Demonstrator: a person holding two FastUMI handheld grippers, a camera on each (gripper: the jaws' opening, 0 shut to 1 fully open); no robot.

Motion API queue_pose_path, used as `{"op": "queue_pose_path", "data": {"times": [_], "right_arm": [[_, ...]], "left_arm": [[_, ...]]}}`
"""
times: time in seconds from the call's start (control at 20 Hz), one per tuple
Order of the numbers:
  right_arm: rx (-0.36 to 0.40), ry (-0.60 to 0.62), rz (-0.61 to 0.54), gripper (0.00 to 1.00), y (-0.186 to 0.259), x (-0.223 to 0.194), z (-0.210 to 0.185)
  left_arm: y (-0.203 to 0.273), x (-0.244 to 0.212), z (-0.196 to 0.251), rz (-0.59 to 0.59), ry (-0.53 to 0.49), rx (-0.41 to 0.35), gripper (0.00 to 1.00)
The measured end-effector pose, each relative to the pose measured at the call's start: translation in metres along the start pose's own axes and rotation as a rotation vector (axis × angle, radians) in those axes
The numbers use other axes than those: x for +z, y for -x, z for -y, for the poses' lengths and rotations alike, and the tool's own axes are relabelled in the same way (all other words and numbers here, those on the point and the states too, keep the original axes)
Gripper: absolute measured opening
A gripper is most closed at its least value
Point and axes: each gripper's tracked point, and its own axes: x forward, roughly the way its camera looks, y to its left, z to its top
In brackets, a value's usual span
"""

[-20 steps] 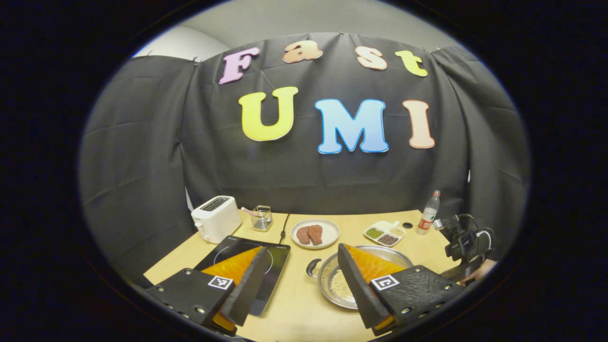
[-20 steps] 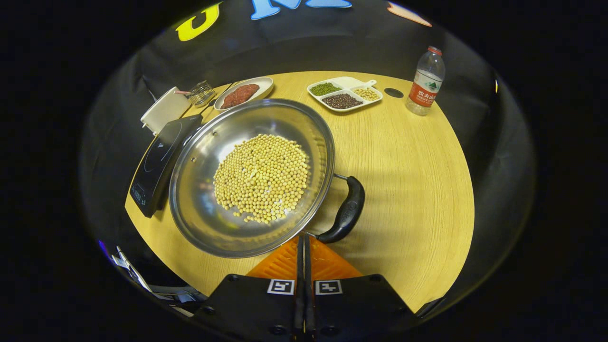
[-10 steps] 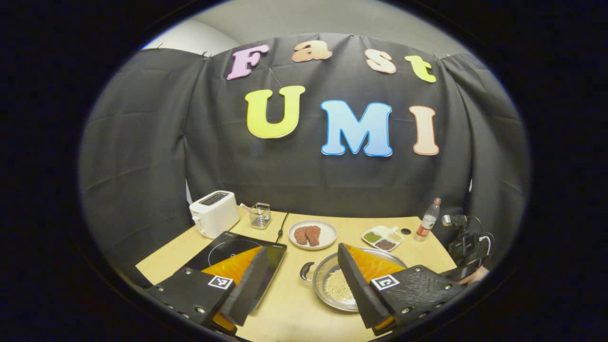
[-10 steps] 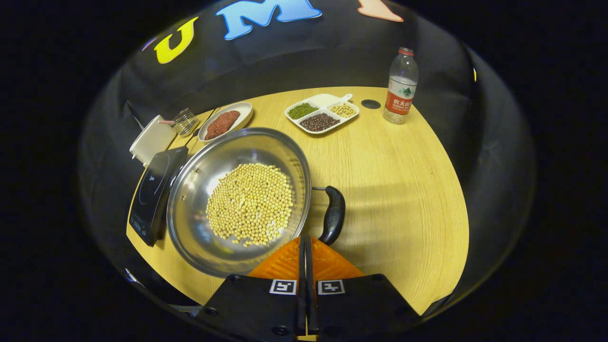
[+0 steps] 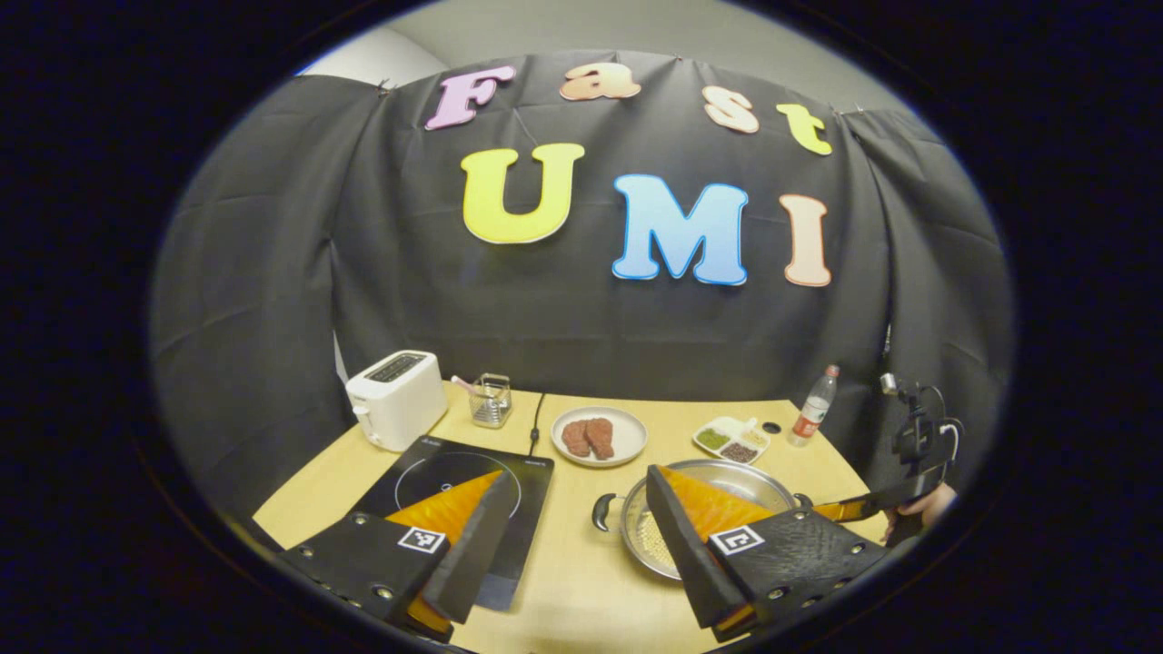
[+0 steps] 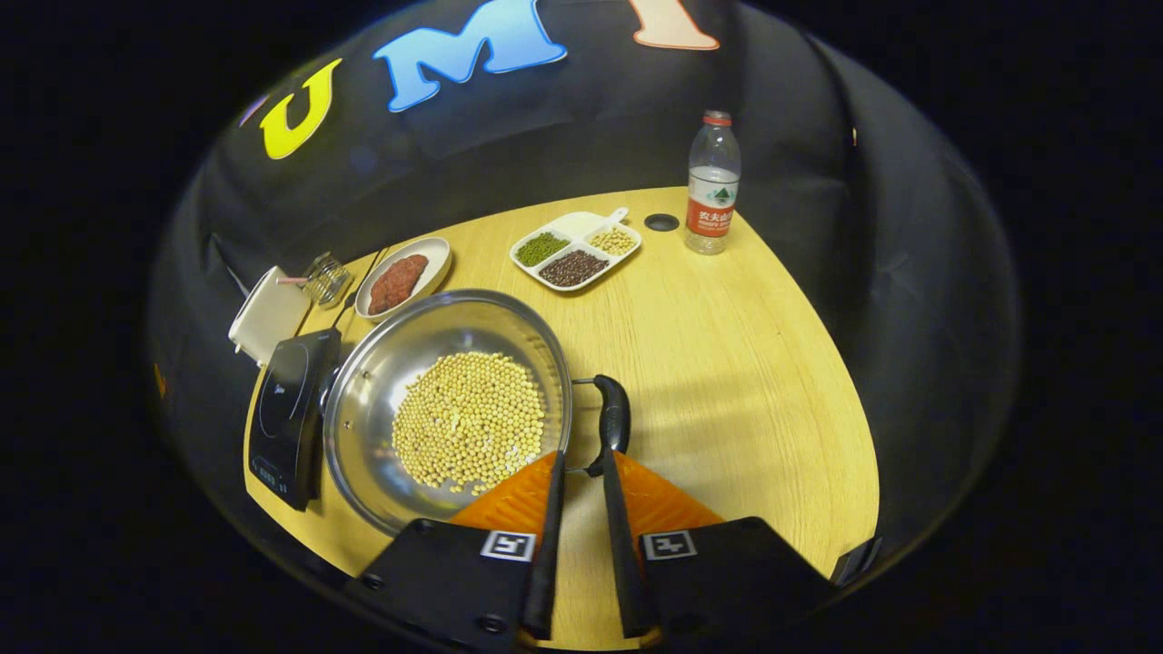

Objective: First push the handle of the pot to place it horizontally, then grasp the pot with both hands and set it on the induction cooktop.

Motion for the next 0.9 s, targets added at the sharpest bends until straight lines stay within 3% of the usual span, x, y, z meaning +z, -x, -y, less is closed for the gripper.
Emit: {"op": "queue_pose_path", "data": {"times": [0.05, 0.1, 0.25, 0.45, 0.9], "right_arm": [[0.001, -0.023, 0.014, 0.36, 0.005, 0.003, -0.002], [-0.001, -0.041, 0.027, 0.6, 0.009, 0.008, -0.002], [0.005, -0.057, 0.041, 0.98, 0.011, 0.014, -0.004], [-0.013, -0.046, 0.034, 0.98, 0.0, 0.023, -0.003], [-0.062, -0.039, -0.021, 0.98, -0.056, 0.023, 0.016]], "left_arm": [[-0.01, -0.006, -0.003, -0.022, 0.01, -0.027, 0.87], [-0.019, -0.01, -0.005, -0.045, 0.024, -0.054, 0.87], [-0.051, -0.027, -0.013, -0.108, 0.082, -0.116, 0.9], [-0.101, -0.058, -0.005, -0.237, 0.127, -0.191, 0.9], [-0.185, -0.152, 0.025, -0.464, 0.113, -0.253, 0.9]]}}
